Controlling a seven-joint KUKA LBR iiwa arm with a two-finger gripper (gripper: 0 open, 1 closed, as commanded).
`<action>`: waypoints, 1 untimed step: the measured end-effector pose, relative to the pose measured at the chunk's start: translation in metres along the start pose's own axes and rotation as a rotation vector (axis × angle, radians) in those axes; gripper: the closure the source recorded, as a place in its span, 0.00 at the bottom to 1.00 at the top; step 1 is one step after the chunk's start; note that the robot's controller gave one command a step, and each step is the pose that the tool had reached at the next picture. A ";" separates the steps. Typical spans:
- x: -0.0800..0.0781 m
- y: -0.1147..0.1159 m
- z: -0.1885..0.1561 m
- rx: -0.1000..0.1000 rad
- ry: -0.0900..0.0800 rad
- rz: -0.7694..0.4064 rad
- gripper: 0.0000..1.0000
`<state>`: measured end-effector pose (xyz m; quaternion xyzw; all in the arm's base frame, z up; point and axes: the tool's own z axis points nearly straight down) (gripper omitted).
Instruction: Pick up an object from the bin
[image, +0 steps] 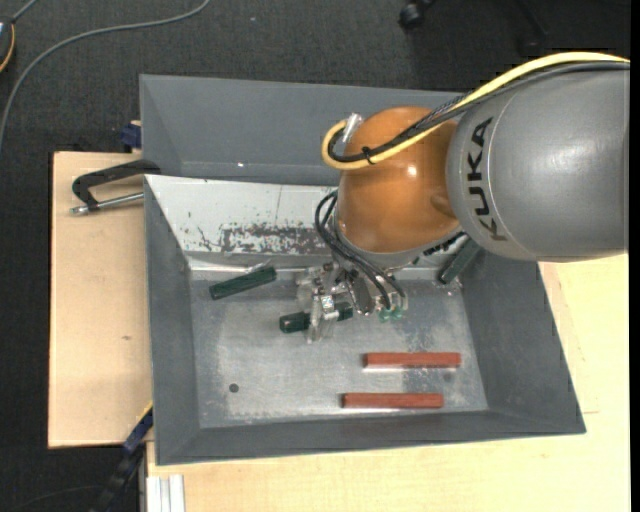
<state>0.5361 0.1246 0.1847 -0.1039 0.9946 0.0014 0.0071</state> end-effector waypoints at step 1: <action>-0.002 -0.007 -0.039 0.000 0.003 0.062 1.00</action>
Offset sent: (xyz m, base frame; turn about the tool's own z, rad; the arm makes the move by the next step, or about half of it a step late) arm 0.0012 -0.0076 0.0355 0.0626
